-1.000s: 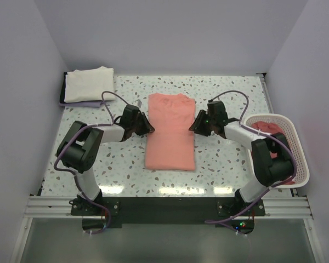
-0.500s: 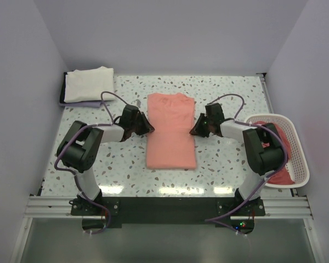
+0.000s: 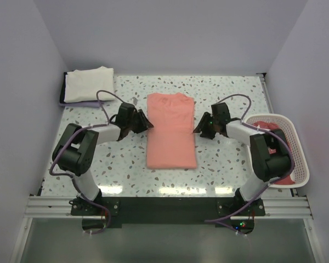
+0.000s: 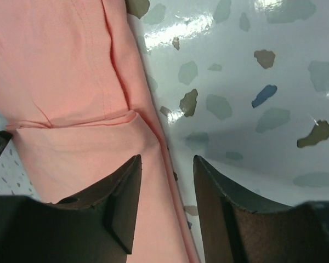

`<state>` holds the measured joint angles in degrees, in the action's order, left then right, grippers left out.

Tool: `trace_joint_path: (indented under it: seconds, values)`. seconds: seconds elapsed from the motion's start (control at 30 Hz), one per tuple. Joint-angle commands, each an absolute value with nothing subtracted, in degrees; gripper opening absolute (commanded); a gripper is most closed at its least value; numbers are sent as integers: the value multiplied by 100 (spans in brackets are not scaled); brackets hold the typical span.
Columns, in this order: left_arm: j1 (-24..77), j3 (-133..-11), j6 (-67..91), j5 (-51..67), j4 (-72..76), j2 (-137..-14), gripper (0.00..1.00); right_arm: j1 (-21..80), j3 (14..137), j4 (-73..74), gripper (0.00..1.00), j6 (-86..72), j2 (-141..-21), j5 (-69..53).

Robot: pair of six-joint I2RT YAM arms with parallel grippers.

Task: Fold and stack the t-shirts
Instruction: Fold the tshirt

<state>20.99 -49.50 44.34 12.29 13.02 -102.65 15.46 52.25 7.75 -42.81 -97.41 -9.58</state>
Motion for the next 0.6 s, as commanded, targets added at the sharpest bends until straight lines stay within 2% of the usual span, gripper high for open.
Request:
trace_joint_path:
  seconds: [0.0, 0.17, 0.4, 0.57]
  values:
    - [2013, -5071, 4491, 1380, 1162, -9511, 37, 1529, 5194, 1203, 48, -4070, -9055, -879]
    - [2013, -4582, 4526, 1170, 459, -8316, 50, 1582, 4756, 1397, 49, -3929, -8246, -1116]
    - [2223, -3183, 4456, 1327, -421, -6525, 53, 2380, 3413, 1521, 50, -4148, -7059, -993]
    - [2478, -2435, 4535, 1729, -686, -5723, 55, 2759, 2699, 1529, 49, -4579, -6162, -844]
